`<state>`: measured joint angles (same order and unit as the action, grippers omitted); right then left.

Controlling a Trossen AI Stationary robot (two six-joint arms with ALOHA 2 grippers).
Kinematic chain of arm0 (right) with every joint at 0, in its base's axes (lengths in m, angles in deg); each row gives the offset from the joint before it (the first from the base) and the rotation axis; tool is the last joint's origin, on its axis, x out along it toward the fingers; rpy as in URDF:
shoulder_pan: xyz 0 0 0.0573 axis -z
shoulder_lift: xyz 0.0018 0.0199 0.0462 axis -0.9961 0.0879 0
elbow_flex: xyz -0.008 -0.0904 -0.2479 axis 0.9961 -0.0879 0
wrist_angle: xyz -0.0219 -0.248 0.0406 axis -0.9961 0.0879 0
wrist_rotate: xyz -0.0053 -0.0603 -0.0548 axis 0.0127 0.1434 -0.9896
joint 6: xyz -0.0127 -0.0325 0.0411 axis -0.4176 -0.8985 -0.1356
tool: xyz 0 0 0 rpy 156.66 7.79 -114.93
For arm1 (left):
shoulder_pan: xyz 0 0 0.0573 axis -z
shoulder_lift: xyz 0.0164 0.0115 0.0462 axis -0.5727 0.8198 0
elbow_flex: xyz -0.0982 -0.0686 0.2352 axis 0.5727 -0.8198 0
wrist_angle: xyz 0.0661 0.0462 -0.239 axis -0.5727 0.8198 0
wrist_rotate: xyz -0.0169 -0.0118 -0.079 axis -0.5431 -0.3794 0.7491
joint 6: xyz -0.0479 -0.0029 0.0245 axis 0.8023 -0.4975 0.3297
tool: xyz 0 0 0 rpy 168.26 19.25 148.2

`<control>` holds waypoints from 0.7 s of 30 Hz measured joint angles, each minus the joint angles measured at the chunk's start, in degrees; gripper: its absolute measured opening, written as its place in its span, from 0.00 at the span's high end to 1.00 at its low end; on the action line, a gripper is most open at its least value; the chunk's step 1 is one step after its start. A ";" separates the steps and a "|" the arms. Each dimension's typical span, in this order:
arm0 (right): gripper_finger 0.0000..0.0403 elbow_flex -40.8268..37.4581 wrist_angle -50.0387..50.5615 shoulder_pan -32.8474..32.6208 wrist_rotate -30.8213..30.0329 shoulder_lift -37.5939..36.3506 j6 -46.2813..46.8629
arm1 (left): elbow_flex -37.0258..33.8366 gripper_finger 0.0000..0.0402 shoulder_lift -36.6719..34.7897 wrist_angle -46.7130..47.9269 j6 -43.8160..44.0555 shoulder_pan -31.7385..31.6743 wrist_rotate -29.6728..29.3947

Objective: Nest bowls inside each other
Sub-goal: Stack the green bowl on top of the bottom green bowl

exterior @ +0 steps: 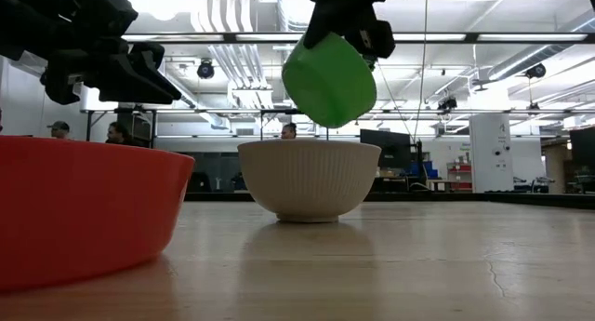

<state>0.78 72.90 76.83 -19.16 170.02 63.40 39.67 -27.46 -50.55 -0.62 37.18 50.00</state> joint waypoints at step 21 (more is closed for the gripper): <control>0.97 0.02 -0.66 -0.26 1.23 6.99 -1.23 | 0.00 0.73 0.00 0.20 -0.01 -0.02 0.00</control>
<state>0.80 72.24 76.57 -17.93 177.01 62.17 39.67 -27.46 -50.35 -0.62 37.16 50.00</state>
